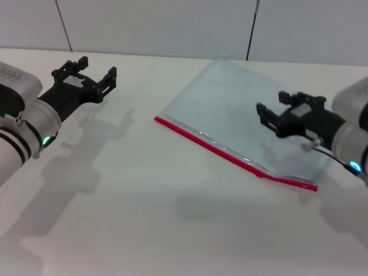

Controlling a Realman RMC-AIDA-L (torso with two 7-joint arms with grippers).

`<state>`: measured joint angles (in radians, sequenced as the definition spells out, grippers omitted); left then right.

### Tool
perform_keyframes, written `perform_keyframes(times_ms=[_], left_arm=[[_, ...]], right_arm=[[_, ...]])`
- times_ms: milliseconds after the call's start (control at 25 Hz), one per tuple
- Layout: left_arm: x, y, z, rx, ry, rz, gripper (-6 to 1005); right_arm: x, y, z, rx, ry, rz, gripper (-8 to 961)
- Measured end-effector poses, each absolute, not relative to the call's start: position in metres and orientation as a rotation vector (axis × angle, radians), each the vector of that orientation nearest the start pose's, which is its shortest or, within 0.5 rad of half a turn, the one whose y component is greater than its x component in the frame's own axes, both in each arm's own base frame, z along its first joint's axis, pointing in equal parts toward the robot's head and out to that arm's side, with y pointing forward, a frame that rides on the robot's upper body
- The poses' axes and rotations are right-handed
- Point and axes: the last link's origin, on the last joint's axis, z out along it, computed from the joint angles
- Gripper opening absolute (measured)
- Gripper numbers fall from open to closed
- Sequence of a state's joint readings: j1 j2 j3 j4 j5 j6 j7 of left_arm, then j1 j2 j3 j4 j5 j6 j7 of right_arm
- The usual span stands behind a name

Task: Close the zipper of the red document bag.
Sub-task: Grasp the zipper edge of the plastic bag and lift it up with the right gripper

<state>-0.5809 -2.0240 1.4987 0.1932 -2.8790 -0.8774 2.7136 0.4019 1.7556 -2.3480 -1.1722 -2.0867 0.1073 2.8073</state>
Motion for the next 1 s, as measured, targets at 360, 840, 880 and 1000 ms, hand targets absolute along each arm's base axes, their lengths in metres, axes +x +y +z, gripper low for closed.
perform_keyframes(times_ms=[360,840,880,1000], left_arm=[[-0.307,0.394,-0.007,-1.885,-0.532,-0.578,724],[-0.309,0.396,-0.009,-1.886,-0.546,-0.551,724],[-0.309,0.396,-0.009,-1.886,-0.546,-0.550,724],[-0.309,0.396,-0.009,-1.885,-0.548,-0.548,723]], right_arm=[[0.211,0.325,-0.038,-2.375,0.436,0.119,559],[0.208,0.310,-0.033,-2.554,0.375,-0.083,560],[0.208,0.310,-0.033,-2.554,0.375,-0.083,560],[0.215,0.308,-0.033,-2.570,0.365,-0.184,560]])
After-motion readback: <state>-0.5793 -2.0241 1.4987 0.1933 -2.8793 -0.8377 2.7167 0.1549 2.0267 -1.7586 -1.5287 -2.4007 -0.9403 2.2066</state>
